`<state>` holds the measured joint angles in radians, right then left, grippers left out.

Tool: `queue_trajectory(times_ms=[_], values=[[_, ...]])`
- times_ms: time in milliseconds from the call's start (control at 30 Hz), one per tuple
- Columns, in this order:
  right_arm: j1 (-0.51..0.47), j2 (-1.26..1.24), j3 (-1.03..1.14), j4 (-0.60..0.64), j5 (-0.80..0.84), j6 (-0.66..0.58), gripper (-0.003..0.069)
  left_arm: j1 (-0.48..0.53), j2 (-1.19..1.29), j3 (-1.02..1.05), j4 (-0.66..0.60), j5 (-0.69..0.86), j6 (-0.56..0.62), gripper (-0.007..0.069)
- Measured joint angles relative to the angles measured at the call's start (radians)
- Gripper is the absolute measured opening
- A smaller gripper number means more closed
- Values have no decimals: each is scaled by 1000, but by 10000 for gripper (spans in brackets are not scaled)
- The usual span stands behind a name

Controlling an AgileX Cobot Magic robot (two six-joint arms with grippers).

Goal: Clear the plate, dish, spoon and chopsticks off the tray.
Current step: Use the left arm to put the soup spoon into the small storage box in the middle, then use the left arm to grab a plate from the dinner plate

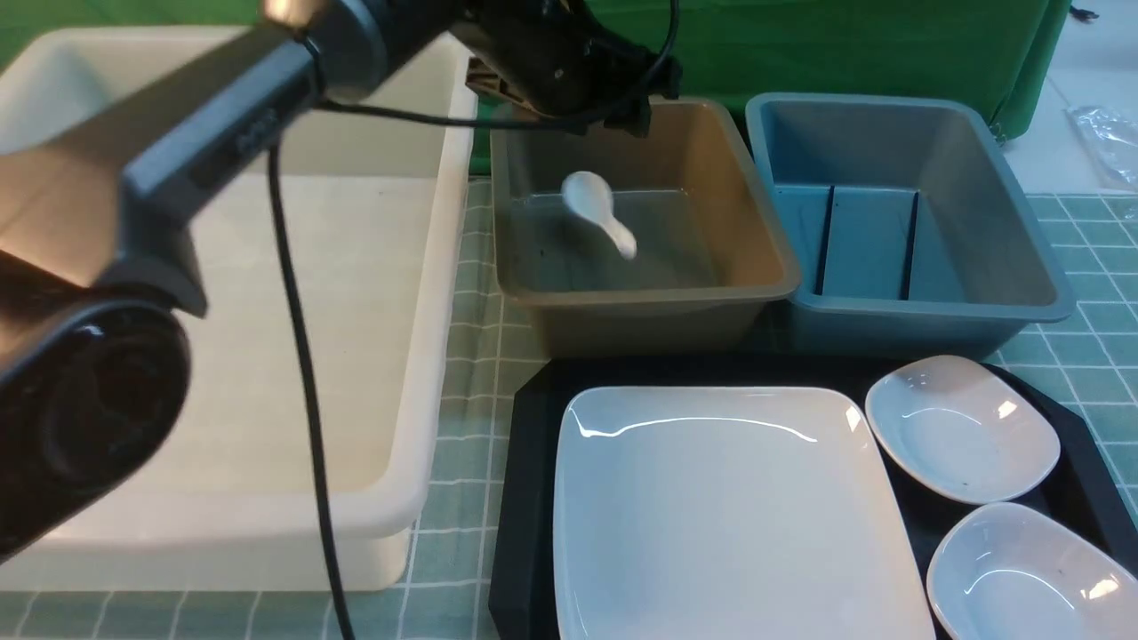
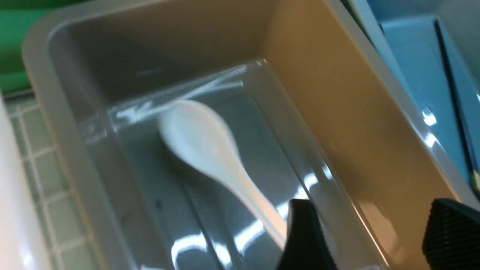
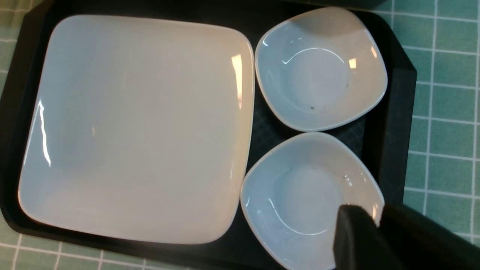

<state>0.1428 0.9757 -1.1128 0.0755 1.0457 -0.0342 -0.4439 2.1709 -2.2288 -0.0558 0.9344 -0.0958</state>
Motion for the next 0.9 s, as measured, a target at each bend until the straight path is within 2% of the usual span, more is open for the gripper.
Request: queue_trajectory(times_ms=[33, 100, 133, 167, 200, 267, 333, 467, 533, 633, 800, 867, 900], values=[[0, 0, 0, 0, 0, 0, 137, 0, -24, 0, -1, 31, 0, 402], [0, 0, 0, 0, 0, -7, 140, -1, -80, 0, -2, 188, 7, 283], [0, 0, 0, 0, 0, -7, 140, -1, -85, 0, -3, 188, 8, 269], [0, 0, 0, 0, 1, -9, 141, -1, -106, 5, -6, 230, 16, 207], [0, -1, 0, 0, 1, -11, 142, -4, -147, 37, -18, 253, 30, 108], [0, -1, 0, 0, 1, -14, 142, -15, -212, 114, -22, 262, 43, 40], [0, -1, 0, 0, 1, -15, 142, -40, -281, 233, -22, 266, 44, 15], [0, -1, 0, 0, -1, -16, 142, -124, -392, 505, -24, 243, 41, 3], [0, -1, 1, 0, -7, -19, 142, -175, -418, 658, -28, 159, 33, 1], [0, -1, 11, 0, -21, -26, 142, -220, -417, 765, -28, 75, 27, 3], [0, -1, 60, 0, -43, -36, 143, -267, -373, 839, -5, 14, -36, 76], [0, 0, 95, 2, -61, -38, 143, -272, -351, 839, -6, 35, -72, 161], [0, 0, 97, 1, -61, -38, 143, -272, -349, 839, -6, 39, -72, 161]])
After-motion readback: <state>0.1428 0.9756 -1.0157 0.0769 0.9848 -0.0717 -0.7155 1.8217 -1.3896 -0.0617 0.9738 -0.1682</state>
